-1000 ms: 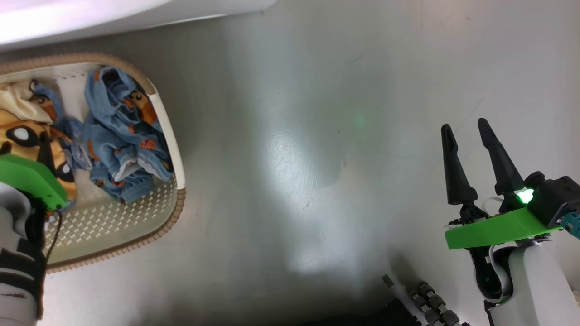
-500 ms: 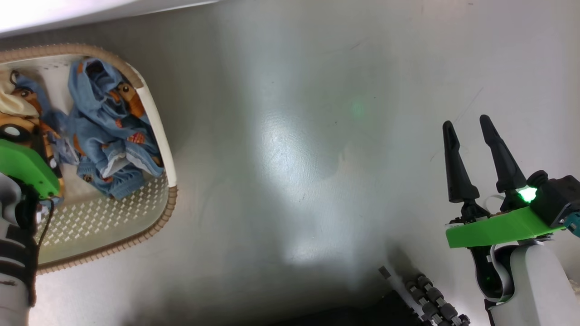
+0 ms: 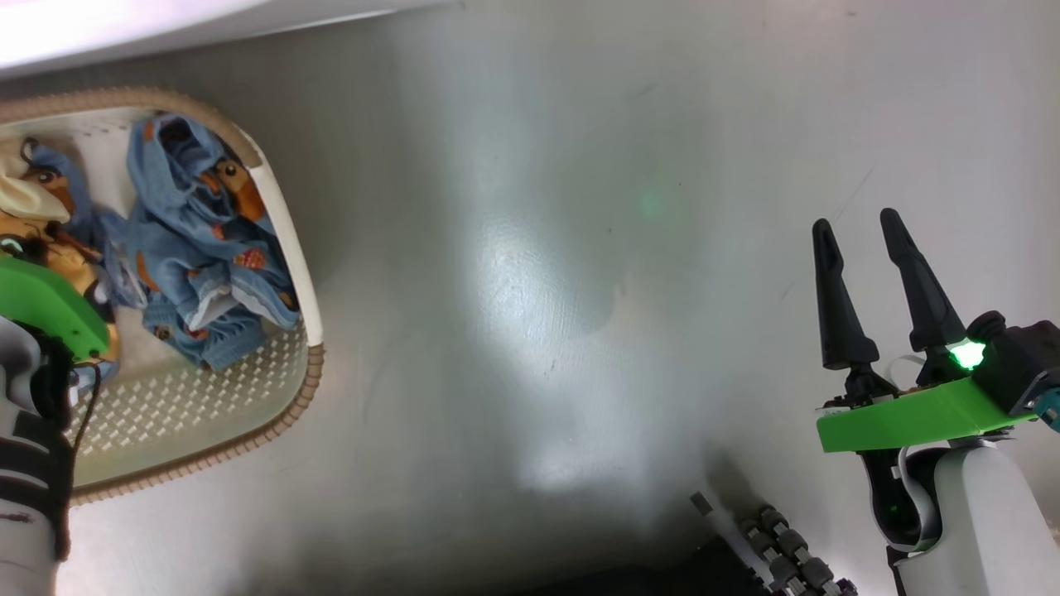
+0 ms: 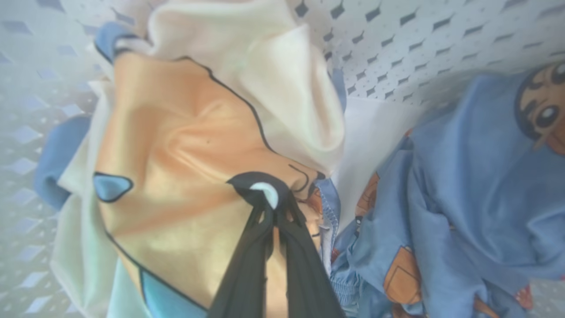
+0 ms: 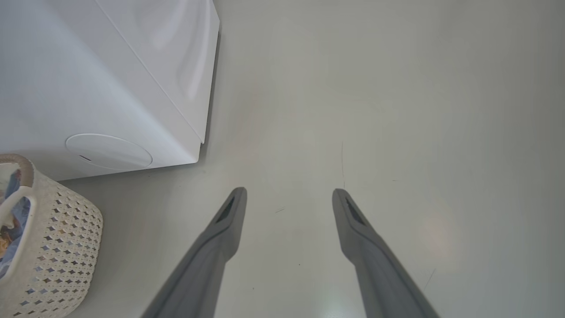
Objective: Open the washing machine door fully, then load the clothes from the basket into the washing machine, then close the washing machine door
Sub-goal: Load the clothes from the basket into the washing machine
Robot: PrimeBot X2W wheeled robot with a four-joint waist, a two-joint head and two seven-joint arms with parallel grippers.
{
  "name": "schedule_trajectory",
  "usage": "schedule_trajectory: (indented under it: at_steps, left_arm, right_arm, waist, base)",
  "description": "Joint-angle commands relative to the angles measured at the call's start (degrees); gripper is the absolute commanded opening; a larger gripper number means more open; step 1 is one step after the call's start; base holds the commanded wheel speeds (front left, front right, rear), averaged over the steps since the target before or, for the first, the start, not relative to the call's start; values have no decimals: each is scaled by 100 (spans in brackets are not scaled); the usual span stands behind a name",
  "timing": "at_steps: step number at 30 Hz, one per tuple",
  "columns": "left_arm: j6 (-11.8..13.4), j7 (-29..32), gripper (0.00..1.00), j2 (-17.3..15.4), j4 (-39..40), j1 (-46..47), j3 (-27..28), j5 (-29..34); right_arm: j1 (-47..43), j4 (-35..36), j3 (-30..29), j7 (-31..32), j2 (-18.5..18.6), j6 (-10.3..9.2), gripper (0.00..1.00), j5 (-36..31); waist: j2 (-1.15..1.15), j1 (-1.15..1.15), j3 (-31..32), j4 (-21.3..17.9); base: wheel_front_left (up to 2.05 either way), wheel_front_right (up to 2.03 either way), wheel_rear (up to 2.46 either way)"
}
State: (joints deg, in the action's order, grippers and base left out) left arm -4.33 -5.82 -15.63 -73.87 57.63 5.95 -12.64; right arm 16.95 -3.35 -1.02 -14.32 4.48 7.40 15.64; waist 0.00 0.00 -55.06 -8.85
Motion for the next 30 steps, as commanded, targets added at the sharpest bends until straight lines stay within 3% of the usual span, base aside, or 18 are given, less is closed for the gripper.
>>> schedule_trajectory:
  at_steps: [1,16,30]
  left_arm:
    - [-31,-252,0,-243,33,-338,69,-80]
    - [-289,-906,0,34,417,-1018,-128,-224]
    - [-313,-917,0,446,2682,-2767,225,-363]
  right_arm:
    - [-239,99,63,-68,-11,9,100,-42]
    - [-129,-137,71,-68,116,9,100,-43]
    - [-194,-460,160,-68,294,9,100,78]
  waist:
    - [0,0,106,29]
    - [0,0,957,320]
    - [0,0,2161,573]
  base:
    - [0,0,0]
    - [0,0,0]
    - [0,0,0]
